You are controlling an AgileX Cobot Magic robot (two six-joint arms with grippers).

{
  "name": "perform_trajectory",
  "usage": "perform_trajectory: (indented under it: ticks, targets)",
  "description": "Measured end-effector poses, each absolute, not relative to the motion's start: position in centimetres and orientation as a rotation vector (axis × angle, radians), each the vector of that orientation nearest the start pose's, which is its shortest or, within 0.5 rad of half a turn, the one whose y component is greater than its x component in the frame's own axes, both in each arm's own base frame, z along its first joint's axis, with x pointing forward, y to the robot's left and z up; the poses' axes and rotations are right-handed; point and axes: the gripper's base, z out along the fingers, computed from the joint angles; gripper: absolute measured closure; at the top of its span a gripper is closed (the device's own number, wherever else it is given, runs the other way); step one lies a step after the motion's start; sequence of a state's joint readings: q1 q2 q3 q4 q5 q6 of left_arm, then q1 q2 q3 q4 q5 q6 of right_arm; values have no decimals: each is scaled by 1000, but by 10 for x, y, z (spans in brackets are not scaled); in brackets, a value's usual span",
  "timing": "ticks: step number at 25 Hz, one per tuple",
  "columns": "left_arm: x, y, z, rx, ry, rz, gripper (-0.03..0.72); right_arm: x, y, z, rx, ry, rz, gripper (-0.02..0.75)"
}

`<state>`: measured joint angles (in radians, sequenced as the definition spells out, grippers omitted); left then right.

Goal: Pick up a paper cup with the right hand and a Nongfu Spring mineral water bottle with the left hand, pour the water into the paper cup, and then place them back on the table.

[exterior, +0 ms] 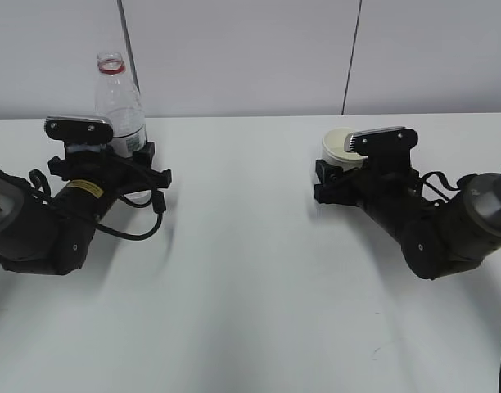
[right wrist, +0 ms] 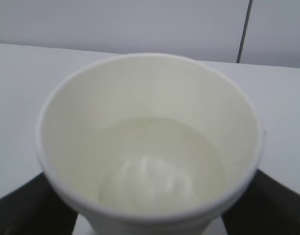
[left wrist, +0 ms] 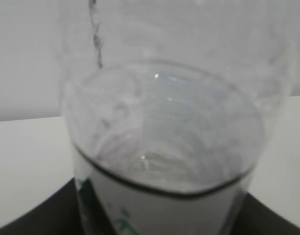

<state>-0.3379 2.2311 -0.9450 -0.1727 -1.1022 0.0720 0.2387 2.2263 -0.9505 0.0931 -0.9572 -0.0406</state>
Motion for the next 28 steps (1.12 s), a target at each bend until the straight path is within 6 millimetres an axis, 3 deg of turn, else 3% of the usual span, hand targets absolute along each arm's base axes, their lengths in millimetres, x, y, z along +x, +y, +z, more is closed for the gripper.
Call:
perform_trajectory:
  ticks: [6, 28]
  targets:
    - [386, -121, 87, 160, 1667, -131, 293, 393, 89, 72, -126, 1874, 139, 153]
    - [386, -121, 87, 160, 1668, -131, 293, 393, 92, 75, -169, 1875, 150, 153]
